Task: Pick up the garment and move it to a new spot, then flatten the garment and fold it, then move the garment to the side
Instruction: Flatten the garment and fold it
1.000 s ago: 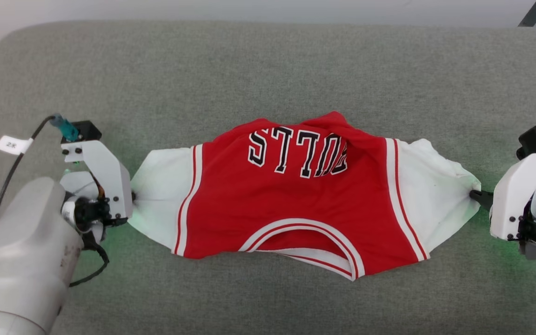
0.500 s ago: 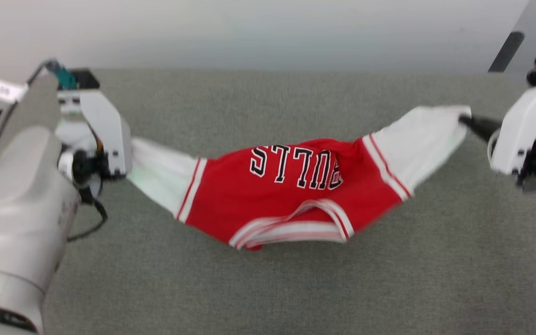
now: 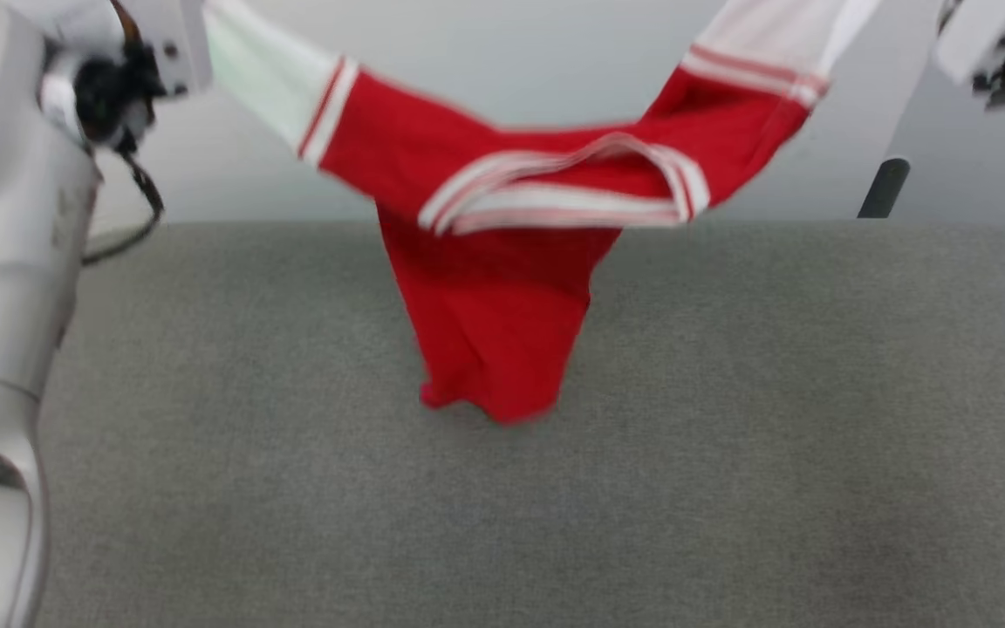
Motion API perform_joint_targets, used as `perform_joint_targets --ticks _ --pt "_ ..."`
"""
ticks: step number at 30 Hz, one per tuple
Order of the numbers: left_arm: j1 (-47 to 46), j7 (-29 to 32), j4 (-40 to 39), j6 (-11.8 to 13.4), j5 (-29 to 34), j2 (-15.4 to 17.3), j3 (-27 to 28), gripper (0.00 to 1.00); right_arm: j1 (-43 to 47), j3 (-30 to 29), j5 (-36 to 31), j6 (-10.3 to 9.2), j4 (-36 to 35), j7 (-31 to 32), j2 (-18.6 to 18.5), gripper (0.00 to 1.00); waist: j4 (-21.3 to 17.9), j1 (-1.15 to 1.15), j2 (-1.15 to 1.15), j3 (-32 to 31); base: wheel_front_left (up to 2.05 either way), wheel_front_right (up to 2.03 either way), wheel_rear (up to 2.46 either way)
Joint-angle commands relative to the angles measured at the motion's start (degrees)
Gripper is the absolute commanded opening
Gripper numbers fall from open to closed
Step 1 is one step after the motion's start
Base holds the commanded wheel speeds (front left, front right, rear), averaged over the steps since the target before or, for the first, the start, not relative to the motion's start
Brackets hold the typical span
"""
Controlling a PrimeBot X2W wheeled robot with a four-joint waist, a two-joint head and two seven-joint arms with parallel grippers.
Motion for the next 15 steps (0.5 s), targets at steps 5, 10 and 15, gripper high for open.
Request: perform_joint_targets --ticks 5,10,15 --pt "-5.19 -4.77 2.25 -0.21 -0.05 -0.86 1.15 0.0 -8.16 1.45 -2.51 0.0 8.75 -7.96 0.79 0.0 -1.06 0.0 0.0 -1.16 0.0 0.0 0.0" --pt "-9.25 -8.96 4.62 -0.72 0.5 -0.68 1.53 0.0 -14.21 1.96 -4.98 0.0 17.03 -14.76 1.57 0.0 -1.55 0.0 0.0 -1.25 0.0 0.0 0.0" --pt "-11.17 -10.47 7.24 -1.54 0.77 -1.31 1.05 0.0 -17.55 2.87 -3.4 0.0 22.1 -17.23 2.81 0.0 -1.69 0.0 0.0 -1.08 0.0 0.0 0.0"
